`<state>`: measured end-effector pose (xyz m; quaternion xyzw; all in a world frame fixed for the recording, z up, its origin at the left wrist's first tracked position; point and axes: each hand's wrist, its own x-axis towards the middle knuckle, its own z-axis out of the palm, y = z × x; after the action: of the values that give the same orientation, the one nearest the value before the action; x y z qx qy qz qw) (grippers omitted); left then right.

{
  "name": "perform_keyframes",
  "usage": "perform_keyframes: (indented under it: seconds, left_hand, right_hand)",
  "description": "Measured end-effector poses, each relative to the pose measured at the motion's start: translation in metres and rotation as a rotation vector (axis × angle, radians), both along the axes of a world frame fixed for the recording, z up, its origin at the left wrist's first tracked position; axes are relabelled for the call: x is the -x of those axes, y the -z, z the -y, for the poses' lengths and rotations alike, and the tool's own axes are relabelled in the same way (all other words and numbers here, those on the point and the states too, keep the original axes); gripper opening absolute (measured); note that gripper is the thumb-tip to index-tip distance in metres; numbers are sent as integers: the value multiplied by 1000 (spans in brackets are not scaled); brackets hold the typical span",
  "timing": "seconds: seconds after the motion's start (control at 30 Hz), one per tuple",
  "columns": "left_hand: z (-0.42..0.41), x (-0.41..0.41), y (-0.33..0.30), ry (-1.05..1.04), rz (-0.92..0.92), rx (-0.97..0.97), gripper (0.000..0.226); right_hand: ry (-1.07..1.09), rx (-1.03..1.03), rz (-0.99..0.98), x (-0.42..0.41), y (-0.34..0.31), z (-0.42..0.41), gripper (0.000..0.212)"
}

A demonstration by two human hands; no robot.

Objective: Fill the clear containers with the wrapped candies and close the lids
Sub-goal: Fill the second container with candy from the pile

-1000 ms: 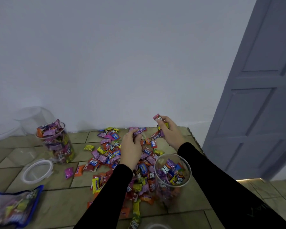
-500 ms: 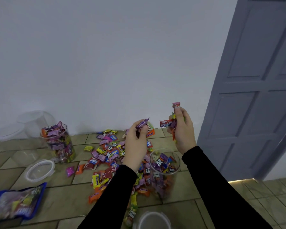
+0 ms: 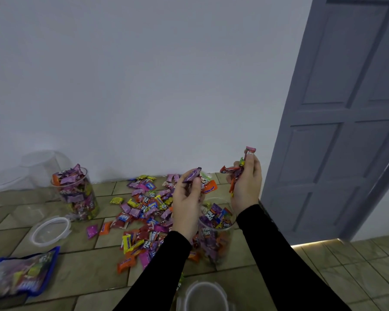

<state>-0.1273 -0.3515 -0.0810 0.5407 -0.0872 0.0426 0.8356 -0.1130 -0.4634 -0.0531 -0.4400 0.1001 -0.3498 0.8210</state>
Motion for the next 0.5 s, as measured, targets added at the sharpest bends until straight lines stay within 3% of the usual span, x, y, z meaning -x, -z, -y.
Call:
perform_keyframes:
  seconds: [0.4,0.5]
  left_hand:
    - [-1,-13,-3,7,-35,138,20]
    - [-3,-16,-1,39,22,132,9]
  right_hand:
    - [-31,122,-60,-12,0,-6,17]
    - [-35,120,-65,-12,0,-8,17]
